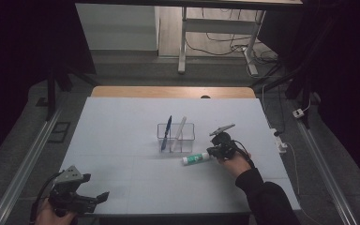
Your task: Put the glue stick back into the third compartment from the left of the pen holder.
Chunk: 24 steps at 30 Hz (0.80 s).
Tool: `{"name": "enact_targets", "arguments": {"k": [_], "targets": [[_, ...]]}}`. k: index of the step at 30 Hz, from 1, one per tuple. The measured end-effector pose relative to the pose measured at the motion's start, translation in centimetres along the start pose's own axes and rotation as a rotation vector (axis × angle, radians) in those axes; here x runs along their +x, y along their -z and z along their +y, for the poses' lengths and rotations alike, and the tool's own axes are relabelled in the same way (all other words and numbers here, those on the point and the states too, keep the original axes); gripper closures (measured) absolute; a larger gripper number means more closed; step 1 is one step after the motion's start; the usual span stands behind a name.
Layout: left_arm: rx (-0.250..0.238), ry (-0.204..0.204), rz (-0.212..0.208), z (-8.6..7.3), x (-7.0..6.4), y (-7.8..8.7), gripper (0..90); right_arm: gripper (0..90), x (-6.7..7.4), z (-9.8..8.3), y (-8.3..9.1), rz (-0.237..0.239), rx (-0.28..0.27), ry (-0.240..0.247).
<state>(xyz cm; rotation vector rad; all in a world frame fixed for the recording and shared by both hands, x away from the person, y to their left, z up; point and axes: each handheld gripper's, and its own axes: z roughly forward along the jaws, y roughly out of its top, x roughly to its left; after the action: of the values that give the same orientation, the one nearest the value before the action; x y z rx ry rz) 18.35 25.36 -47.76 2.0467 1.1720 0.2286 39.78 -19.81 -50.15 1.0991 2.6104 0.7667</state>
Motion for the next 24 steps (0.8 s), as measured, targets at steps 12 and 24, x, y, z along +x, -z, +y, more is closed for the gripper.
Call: {"name": "enact_targets", "arguments": {"k": [12,24], "targets": [[0.003,-0.004,0.001,0.0,0.0,0.0,3.1,89.6,2.1,0.6,-0.6,0.073,-0.010,0.007],[0.005,-0.012,0.000,0.0,-0.1,0.0,4.5,89.6,5.9,0.9,-1.3,0.164,-0.005,0.048]]}}
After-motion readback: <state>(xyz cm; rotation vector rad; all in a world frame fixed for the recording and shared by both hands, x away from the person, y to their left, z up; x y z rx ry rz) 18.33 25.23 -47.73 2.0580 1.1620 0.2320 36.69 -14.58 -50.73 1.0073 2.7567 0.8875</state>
